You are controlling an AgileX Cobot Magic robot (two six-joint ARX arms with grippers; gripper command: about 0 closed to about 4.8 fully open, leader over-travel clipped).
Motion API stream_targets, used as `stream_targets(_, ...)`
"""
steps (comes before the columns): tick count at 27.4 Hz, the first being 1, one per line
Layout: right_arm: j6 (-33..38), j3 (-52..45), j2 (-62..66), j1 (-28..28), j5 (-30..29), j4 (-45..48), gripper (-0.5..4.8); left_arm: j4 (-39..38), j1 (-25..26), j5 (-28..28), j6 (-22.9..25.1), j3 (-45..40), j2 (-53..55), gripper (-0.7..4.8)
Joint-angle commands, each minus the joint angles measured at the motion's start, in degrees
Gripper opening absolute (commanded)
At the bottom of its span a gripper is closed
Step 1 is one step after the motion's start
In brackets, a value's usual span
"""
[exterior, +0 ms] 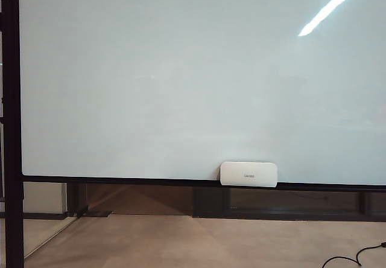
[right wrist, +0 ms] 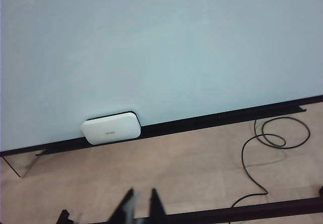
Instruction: Reach to the right to find the marker pen, pick it up, and write the number 20 on the whiteboard.
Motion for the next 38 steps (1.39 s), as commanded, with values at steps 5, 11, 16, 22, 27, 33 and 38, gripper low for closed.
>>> stream_targets(5,-0.55,0.22,0.04,0.11,-10.01,-0.11,0.21,-0.44,-0.04,22.6,-1.44,0.11,0.04,-0.04)
stream_targets(11,4.42,1.44,0.04,0.2,-20.11,3.5,0.2,2.62,-0.09,32.61,-3.28,0.13,0.04,-0.04)
stream_targets(16,3.69,9.38,1.16,0.15,-14.93,11.69,-0.02,5.53,-0.09,31.69,-5.68,0.13,0.04,-0.04)
stream_targets(22,-11.47,30.53,21.99,-0.22,-12.66,9.99,-0.02,5.31,-0.09,31.47,-6.84,0.13,0.04,-0.04)
stream_targets(27,-23.02,50.58,42.64,-3.61,1.27,7.43,-0.01,5.55,-0.09,30.12,-9.25,0.13,0.04,-0.04)
stream_targets(33,-32.09,64.41,56.96,-18.36,9.53,9.33,-0.01,5.03,-0.13,31.17,-9.16,0.13,0.04,-0.04)
stream_targets(38,-30.84,68.85,70.82,-33.64,6.91,17.16,-0.01,3.96,-0.07,30.32,-8.94,0.13,0.04,-0.04)
